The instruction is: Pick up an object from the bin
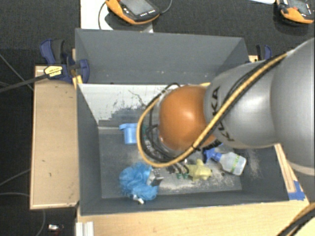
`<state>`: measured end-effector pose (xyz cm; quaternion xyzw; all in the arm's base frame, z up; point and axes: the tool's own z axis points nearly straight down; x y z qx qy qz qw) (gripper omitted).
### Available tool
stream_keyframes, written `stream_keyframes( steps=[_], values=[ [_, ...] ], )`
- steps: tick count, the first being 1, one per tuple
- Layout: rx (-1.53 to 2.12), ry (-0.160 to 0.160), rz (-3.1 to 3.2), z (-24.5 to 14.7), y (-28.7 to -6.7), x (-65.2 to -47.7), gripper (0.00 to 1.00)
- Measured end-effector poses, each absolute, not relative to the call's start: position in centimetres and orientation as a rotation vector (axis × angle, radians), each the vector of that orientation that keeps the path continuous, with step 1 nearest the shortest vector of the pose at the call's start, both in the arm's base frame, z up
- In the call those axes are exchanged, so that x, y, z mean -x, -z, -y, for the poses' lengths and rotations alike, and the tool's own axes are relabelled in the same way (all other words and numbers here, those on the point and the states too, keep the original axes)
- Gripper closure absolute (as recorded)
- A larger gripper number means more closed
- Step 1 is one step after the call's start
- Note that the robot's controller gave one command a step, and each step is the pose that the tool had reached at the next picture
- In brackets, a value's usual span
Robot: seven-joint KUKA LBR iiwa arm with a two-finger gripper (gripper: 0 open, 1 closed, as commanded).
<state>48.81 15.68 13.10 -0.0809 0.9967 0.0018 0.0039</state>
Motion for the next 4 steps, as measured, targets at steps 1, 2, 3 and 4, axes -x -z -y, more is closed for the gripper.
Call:
stream_keyframes(
  steps=[1, 2, 3, 4],
  values=[
    [0.184, -0.002, -3.132, -14.5, -9.9, -48.6, 0.00],
    [0.267, -0.006, -3.117, -12.7, -7.4, -48.3, 0.00],
    [0.144, -0.007, -3.126, -18.5, -7.7, -48.4, 0.00],
    [0.160, 0.001, -3.125, -21.8, -7.4, -49.9, 0.00]
  ],
)
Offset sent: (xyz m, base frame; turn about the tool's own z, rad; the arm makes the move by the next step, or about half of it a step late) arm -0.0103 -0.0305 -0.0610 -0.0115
